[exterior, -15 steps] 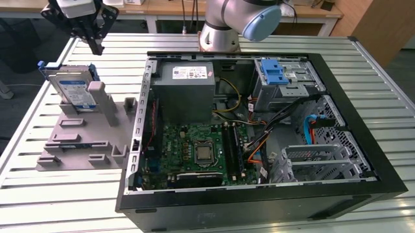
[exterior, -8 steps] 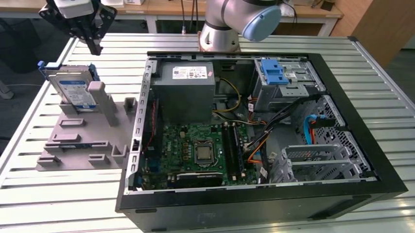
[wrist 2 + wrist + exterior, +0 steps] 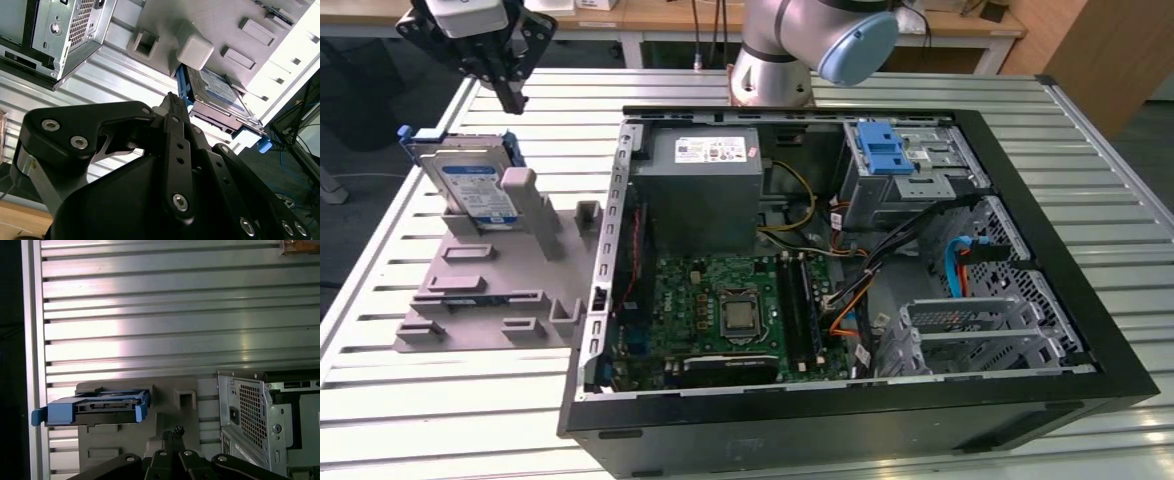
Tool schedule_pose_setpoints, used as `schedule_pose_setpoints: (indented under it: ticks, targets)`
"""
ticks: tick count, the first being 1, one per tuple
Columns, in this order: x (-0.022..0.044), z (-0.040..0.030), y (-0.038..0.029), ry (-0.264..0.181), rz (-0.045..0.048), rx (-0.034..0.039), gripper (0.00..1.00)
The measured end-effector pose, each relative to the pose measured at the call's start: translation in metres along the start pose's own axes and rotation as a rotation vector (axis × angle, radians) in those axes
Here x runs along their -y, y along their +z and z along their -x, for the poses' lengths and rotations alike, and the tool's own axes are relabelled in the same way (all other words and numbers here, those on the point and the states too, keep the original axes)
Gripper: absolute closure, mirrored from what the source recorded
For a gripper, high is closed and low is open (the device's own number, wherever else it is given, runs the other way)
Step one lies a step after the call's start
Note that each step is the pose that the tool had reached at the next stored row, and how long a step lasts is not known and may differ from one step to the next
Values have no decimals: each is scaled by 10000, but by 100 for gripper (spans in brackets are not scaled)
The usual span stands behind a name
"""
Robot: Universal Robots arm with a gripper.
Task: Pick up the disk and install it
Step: 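Reach for the disk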
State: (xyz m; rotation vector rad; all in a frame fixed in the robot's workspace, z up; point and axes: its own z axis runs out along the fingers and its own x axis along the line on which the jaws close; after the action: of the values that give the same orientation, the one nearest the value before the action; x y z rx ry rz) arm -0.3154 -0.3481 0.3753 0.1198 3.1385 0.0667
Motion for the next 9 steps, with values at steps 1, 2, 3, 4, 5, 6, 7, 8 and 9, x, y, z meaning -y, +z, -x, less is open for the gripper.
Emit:
schedule_pose_setpoints:
  ticks: [1,2,3,4,5,6,7,8,9]
  targets:
    - [1,-15,1,0,0,-6,89]
    - [2,-20,2,1,0,-8,89]
    - [2,-25,2,1,0,-9,89]
    - [2,-31,2,1,-1,-11,89]
    - [3,-37,3,1,-1,-13,89]
    - [3,-43,3,1,-1,-15,89]
    - [4,-49,4,1,-1,-15,89]
    - [4,-56,5,1,-1,-17,89]
    - [5,-64,5,1,-1,-18,89]
